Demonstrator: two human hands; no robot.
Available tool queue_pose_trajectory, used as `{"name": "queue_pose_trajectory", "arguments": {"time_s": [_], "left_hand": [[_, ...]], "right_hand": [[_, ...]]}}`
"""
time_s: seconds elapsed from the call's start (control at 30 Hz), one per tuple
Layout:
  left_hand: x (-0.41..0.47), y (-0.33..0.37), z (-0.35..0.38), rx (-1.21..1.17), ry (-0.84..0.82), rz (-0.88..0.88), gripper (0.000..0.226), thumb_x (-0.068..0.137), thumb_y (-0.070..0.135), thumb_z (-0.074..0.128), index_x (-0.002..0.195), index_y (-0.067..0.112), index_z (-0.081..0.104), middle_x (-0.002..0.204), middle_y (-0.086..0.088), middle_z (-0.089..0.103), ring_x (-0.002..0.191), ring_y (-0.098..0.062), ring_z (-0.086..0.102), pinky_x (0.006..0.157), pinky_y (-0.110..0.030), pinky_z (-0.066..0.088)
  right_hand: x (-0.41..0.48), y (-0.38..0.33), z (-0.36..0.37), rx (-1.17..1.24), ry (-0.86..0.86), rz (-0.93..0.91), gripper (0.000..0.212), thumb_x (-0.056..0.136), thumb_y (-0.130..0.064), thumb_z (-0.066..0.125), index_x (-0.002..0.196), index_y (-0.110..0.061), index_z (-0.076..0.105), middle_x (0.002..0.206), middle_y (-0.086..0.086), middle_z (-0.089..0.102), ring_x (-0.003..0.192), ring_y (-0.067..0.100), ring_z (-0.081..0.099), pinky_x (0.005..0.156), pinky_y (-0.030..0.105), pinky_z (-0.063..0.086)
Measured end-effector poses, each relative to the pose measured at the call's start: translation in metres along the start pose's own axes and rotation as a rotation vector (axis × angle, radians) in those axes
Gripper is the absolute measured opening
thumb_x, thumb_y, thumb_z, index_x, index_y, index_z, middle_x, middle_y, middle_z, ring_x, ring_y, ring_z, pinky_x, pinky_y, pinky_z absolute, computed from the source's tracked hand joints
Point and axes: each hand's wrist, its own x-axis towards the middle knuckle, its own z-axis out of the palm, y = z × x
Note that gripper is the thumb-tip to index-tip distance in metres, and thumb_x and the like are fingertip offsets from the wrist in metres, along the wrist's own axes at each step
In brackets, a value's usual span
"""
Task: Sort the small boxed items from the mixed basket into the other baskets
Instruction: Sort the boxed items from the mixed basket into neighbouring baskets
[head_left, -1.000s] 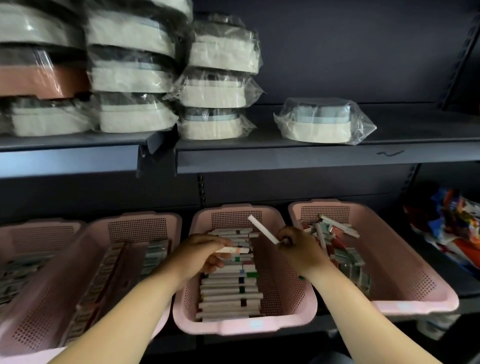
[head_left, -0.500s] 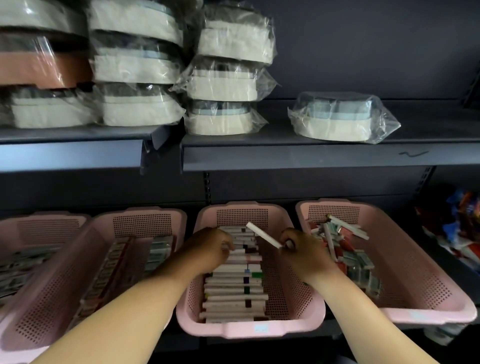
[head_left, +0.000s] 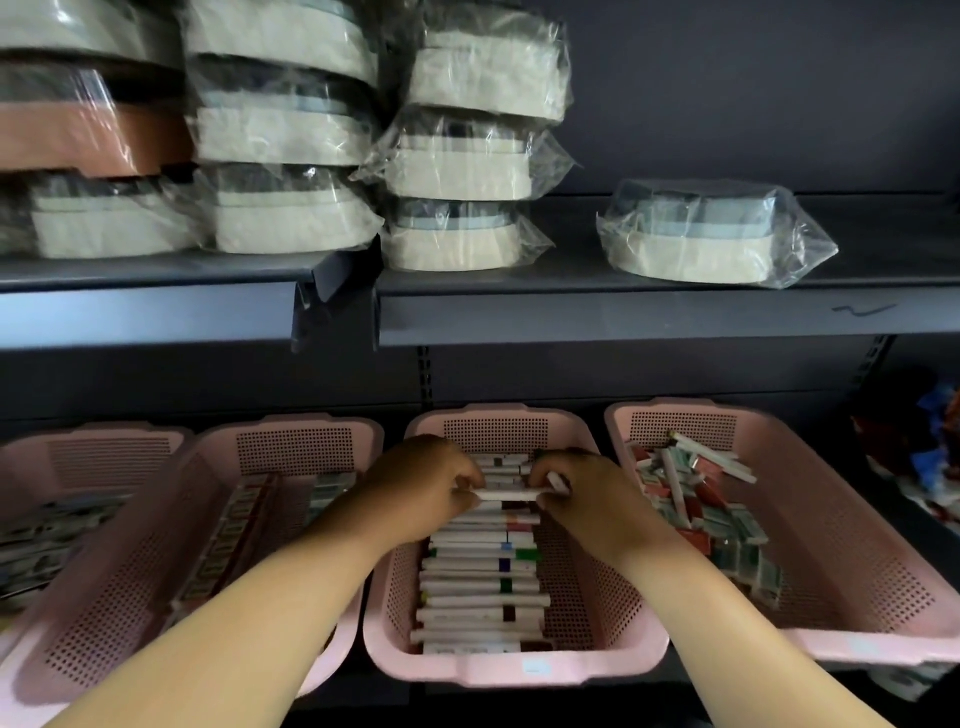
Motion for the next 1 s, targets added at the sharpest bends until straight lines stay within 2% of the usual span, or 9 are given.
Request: {"name": "queue_pose_trajectory", "arguments": {"time_s": [0.1,0.23,0.33,0.47,0.63,0.77,0.83,0.9,1.0], "left_hand": [[-0.005,-0.007,-0.002,-0.012,0.018,-0.018,0.018,0.095,0.038,0.072,0.111,0.034,0.078,0.099,0.020,0.063,0.091,0.000,0.060,0.082,-0.023,0.051],[-0.008,-0.012,0.001,-0.024,0.026,-0.044,0.016,0.096,0.038,0.071,0.110,0.035,0.078,0.093,0.022,0.063,0.084,0.004,0.059,0.068,-0.014,0.041],[-0.010,-0.014,0.004,-0.041,0.016,-0.061,0.013,0.097,0.038,0.070,0.107,0.034,0.077,0.092,0.019,0.061,0.084,0.003,0.057,0.066,-0.016,0.039],[-0.013,-0.011,0.005,-0.105,0.019,-0.095,0.009,0.096,0.038,0.072,0.103,0.035,0.076,0.093,0.017,0.064,0.085,-0.001,0.061,0.071,-0.022,0.047],[-0.013,0.001,-0.008,-0.426,0.126,-0.120,0.004,0.090,0.031,0.080,0.093,0.033,0.078,0.091,0.014,0.073,0.082,0.000,0.068,0.072,-0.026,0.059],[-0.009,0.007,-0.002,-0.430,0.191,-0.071,0.015,0.092,0.023,0.076,0.086,0.037,0.074,0.091,0.018,0.071,0.087,0.005,0.065,0.079,-0.021,0.053],[-0.010,0.011,0.010,-0.371,0.110,-0.062,0.014,0.092,0.021,0.073,0.086,0.034,0.073,0.088,0.017,0.071,0.084,0.006,0.064,0.077,-0.020,0.051],[-0.013,0.013,0.024,-0.222,-0.038,-0.042,0.006,0.092,0.025,0.072,0.091,0.031,0.074,0.091,0.016,0.071,0.084,0.006,0.063,0.080,-0.022,0.051],[-0.022,0.011,0.037,-0.049,-0.170,-0.063,0.013,0.093,0.037,0.071,0.105,0.035,0.075,0.106,0.017,0.070,0.097,-0.003,0.063,0.091,-0.026,0.053]], "right_hand": [[0.001,0.006,-0.005,0.107,0.067,0.019,0.017,0.095,-0.023,0.064,0.100,-0.038,0.067,0.098,-0.022,0.062,0.083,-0.010,0.056,0.064,0.005,0.038],[0.001,0.020,-0.007,0.243,0.129,0.072,0.024,0.094,-0.017,0.063,0.091,-0.039,0.069,0.092,-0.016,0.069,0.082,0.000,0.063,0.070,0.018,0.046],[-0.001,0.024,-0.008,0.301,0.153,0.083,0.030,0.094,-0.014,0.063,0.088,-0.042,0.070,0.084,-0.017,0.070,0.076,0.002,0.065,0.069,0.021,0.047],[-0.004,0.024,-0.008,0.298,0.137,0.100,0.028,0.095,-0.019,0.062,0.086,-0.045,0.069,0.084,-0.021,0.069,0.075,0.002,0.065,0.066,0.020,0.049],[-0.006,0.025,-0.004,0.312,0.120,0.112,0.028,0.095,-0.019,0.062,0.085,-0.044,0.070,0.094,-0.022,0.068,0.088,-0.003,0.061,0.071,0.012,0.041],[-0.009,0.021,-0.004,0.317,0.106,0.109,0.028,0.097,-0.015,0.060,0.087,-0.040,0.069,0.090,-0.024,0.064,0.078,-0.014,0.058,0.062,0.002,0.039],[-0.009,0.021,-0.003,0.308,0.107,0.100,0.028,0.097,-0.012,0.060,0.087,-0.037,0.069,0.089,-0.023,0.064,0.074,-0.020,0.056,0.063,0.001,0.039],[-0.010,0.021,-0.003,0.310,0.098,0.098,0.028,0.096,-0.010,0.059,0.087,-0.035,0.069,0.089,-0.021,0.065,0.073,-0.021,0.056,0.062,0.001,0.039],[-0.010,0.024,-0.002,0.298,0.098,0.093,0.028,0.095,-0.009,0.060,0.087,-0.034,0.070,0.092,-0.018,0.067,0.078,-0.018,0.057,0.064,0.001,0.039]]}}
